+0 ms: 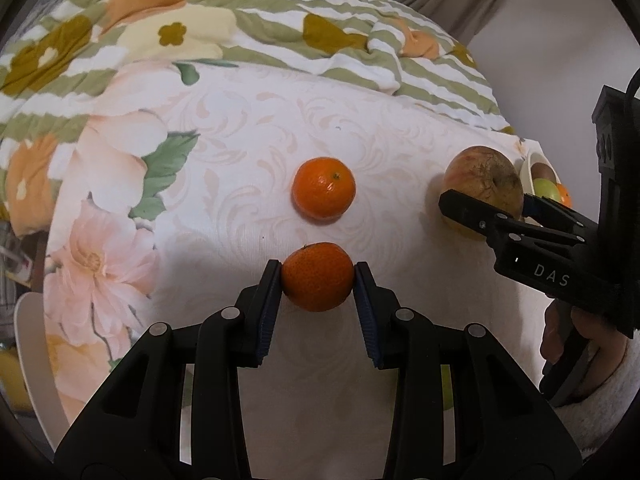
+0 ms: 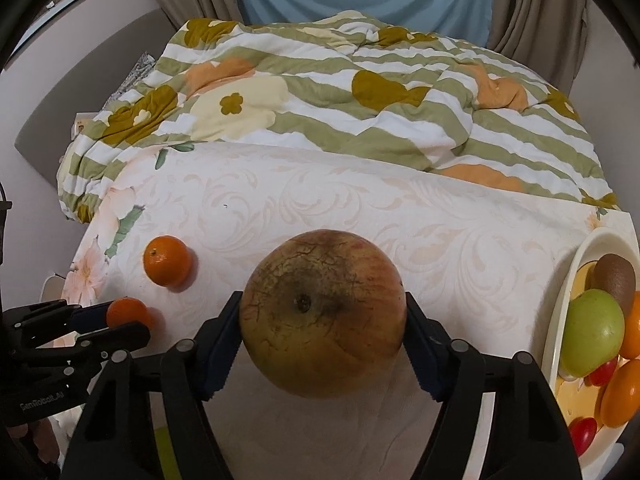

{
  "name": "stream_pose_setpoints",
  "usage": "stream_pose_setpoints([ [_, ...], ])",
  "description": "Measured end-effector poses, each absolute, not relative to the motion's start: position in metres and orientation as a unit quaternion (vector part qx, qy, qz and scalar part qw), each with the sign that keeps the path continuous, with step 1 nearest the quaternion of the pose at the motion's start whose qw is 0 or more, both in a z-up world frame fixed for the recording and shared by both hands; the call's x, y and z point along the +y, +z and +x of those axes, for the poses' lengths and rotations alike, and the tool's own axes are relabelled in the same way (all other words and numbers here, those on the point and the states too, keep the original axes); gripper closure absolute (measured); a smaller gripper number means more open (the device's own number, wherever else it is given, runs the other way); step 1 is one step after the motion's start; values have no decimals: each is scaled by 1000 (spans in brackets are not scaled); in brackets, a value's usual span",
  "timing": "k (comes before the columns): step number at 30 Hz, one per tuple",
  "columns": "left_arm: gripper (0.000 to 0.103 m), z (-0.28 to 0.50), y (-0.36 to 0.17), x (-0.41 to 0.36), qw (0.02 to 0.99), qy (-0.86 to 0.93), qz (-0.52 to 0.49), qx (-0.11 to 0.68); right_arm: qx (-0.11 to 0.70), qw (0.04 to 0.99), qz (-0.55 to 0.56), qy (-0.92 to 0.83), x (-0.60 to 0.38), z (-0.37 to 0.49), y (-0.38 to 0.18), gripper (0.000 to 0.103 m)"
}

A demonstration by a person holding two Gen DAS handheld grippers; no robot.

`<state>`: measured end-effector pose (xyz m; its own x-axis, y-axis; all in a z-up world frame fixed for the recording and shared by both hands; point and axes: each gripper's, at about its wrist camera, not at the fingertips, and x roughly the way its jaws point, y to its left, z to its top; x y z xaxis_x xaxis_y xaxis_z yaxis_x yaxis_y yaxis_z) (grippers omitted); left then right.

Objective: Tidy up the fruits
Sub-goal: 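Carry the tangerine with the left tool into the bowl and release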

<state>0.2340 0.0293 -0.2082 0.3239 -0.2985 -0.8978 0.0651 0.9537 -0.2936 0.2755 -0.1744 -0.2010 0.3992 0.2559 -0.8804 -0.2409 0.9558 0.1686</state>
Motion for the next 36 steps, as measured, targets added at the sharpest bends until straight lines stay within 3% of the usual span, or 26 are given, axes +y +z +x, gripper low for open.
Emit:
stream_pose_setpoints([
  [20,60,225,-117,11,842,-197,-33,502,472,874,54,100,-192,224,-115,33],
  [36,60,213,-75,-105,858,-226,-14,461,436,895,70,58,-314,187,-75,33],
])
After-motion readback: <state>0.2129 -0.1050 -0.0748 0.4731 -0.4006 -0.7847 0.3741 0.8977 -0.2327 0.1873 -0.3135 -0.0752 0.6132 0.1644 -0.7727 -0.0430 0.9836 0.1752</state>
